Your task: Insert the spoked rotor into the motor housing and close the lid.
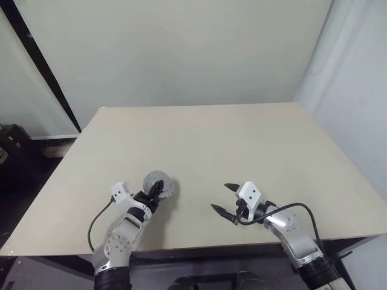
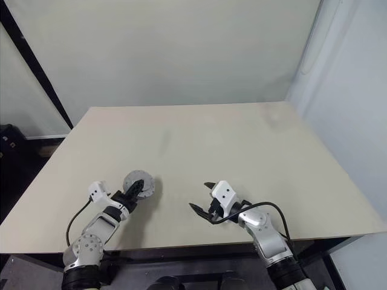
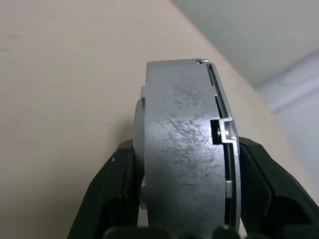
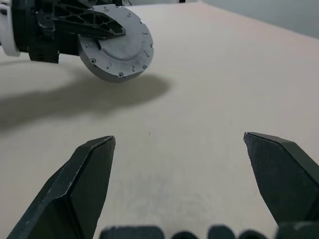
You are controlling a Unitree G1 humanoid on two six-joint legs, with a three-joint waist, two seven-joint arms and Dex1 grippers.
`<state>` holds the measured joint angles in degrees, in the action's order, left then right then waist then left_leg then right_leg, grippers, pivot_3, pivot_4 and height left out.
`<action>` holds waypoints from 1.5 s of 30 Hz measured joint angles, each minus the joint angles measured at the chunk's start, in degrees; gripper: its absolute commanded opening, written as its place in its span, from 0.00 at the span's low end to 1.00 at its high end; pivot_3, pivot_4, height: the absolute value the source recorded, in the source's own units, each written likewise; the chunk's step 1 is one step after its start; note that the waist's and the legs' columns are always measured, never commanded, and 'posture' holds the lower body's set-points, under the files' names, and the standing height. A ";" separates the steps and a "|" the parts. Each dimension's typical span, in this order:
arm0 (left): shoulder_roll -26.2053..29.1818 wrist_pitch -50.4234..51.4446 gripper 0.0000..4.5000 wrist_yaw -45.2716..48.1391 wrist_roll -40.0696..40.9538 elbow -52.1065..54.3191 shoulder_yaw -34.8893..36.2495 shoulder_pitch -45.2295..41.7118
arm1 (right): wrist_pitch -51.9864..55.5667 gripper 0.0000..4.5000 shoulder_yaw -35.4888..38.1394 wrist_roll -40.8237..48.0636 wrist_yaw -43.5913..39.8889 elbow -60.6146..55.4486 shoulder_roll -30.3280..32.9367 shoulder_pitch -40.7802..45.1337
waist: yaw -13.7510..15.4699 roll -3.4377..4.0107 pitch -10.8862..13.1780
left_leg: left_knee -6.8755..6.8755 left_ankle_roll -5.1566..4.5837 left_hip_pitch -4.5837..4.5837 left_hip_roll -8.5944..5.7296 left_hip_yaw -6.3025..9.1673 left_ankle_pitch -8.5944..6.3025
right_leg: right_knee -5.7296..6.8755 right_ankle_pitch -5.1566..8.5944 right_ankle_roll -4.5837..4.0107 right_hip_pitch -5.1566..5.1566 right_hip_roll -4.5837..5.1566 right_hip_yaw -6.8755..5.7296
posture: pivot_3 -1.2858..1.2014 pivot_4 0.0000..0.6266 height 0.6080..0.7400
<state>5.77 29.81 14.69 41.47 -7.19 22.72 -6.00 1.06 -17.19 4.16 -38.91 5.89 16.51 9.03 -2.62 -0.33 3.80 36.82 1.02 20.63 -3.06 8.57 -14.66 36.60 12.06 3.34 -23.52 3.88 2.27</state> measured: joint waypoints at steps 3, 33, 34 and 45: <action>-0.15 -0.80 0.49 -1.48 0.12 -1.99 1.62 -0.41 | -0.02 1.00 -0.11 -0.65 -0.01 0.04 0.19 -0.45 | 0.02 -0.02 0.00 | 0.02 0.00 0.00 0.00 0.00 0.00 | 0.01 0.00 0.00 0.01 0.00 0.00 | 0.52 0.00 1.00; 2.78 -11.31 0.99 -8.57 -11.69 4.95 2.18 5.47 | -1.66 1.00 -0.85 -4.22 -0.99 1.94 0.30 -0.50 | 0.39 -0.07 -0.03 | 0.16 0.00 -0.13 0.00 -0.01 0.01 | 0.12 -0.04 -0.02 0.16 -0.01 0.01 | 0.52 0.00 1.00; 3.48 -11.32 0.99 -6.92 -11.50 6.92 1.58 6.44 | -1.66 1.00 -0.43 -4.11 -0.72 1.97 0.16 -0.71 | 0.39 -0.07 -0.02 | 0.16 0.00 -0.12 0.00 -0.02 0.01 | 0.12 -0.04 -0.02 0.15 0.00 0.01 | 0.52 0.00 1.00; 17.88 -12.31 0.99 16.88 -14.52 20.03 -13.89 12.72 | -1.09 1.00 9.44 3.21 -1.25 2.19 2.64 -2.84 | 0.34 0.06 -0.01 | 0.17 -0.02 -0.15 -0.01 -0.08 0.01 | 0.12 0.06 -0.18 0.20 -0.01 0.05 | 0.52 0.00 1.00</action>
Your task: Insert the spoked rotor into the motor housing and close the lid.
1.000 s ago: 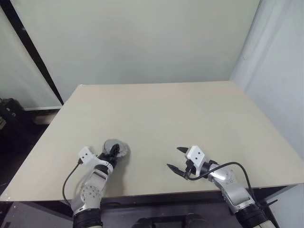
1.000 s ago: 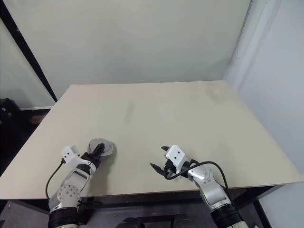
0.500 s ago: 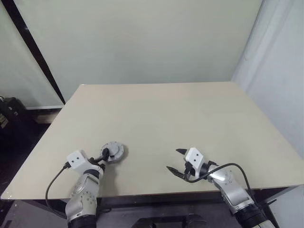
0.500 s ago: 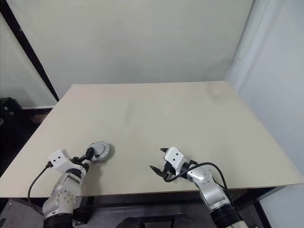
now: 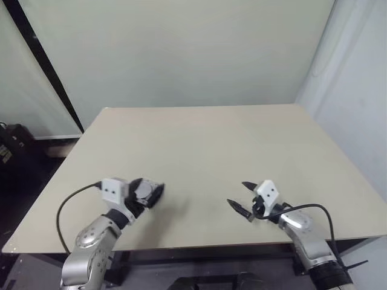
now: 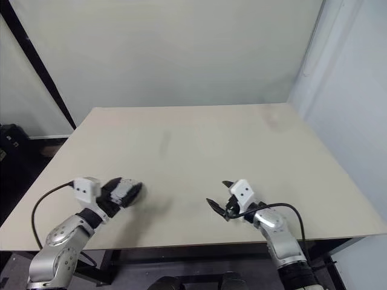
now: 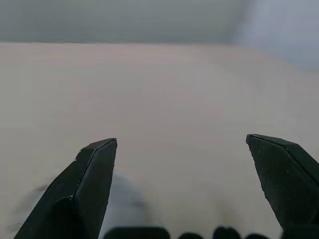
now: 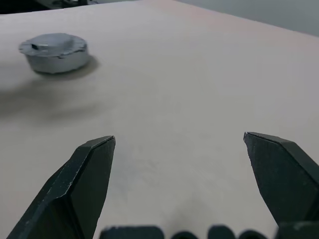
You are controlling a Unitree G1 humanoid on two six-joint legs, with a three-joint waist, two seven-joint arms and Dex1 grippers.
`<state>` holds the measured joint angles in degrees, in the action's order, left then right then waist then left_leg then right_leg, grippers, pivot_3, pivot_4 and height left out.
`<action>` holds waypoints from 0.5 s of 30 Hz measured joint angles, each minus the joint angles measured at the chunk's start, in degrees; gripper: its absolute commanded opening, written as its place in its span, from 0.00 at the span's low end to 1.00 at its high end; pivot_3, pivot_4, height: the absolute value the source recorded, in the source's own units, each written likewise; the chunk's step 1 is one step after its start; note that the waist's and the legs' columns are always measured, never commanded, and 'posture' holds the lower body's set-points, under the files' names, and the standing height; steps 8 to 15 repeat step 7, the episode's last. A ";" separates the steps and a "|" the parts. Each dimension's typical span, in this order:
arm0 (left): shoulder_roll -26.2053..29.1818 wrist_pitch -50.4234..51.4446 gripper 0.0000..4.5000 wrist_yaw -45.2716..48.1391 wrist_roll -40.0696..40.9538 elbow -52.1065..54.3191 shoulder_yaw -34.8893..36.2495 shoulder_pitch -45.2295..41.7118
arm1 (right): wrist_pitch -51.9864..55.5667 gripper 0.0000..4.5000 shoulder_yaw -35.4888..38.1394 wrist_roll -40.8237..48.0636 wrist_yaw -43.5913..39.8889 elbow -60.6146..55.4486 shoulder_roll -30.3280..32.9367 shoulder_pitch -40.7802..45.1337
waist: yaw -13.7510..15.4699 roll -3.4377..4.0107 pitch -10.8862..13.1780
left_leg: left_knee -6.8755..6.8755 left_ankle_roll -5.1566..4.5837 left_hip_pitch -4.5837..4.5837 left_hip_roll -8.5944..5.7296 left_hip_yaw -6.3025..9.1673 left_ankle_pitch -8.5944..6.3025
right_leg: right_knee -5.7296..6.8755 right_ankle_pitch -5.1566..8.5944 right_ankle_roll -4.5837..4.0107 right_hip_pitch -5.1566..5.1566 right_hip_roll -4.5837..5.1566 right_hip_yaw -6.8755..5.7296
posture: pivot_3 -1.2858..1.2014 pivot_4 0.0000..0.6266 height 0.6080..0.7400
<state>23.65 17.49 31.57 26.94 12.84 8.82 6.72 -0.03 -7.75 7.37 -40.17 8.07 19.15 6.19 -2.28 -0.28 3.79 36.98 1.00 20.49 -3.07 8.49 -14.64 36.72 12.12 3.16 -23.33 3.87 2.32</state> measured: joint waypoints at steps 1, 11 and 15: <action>0.35 0.05 0.99 1.21 -0.28 0.29 -1.31 0.08 | 0.29 1.00 0.74 0.41 -0.11 0.06 0.63 -0.37 | -0.01 0.01 0.00 | 0.00 -0.01 0.00 0.00 -0.01 0.00 | 0.00 0.00 0.00 0.00 0.00 0.01 | 0.52 0.00 1.00; 0.32 0.55 0.99 3.97 -2.83 -0.74 -6.60 -1.13 | 0.93 1.00 4.85 2.19 -0.03 -0.13 2.56 -2.96 | -0.07 0.04 -0.02 | 0.00 -0.02 -0.07 0.06 -0.01 0.01 | 0.07 0.00 0.00 0.01 -0.05 0.01 | 0.52 0.00 1.00; 0.32 0.55 0.99 3.97 -2.83 -0.74 -6.60 -1.13 | 0.93 1.00 4.85 2.19 -0.03 -0.13 2.56 -2.96 | -0.07 0.04 -0.02 | 0.00 -0.02 -0.07 0.06 -0.01 0.01 | 0.07 0.00 0.00 0.01 -0.05 0.01 | 0.52 0.00 1.00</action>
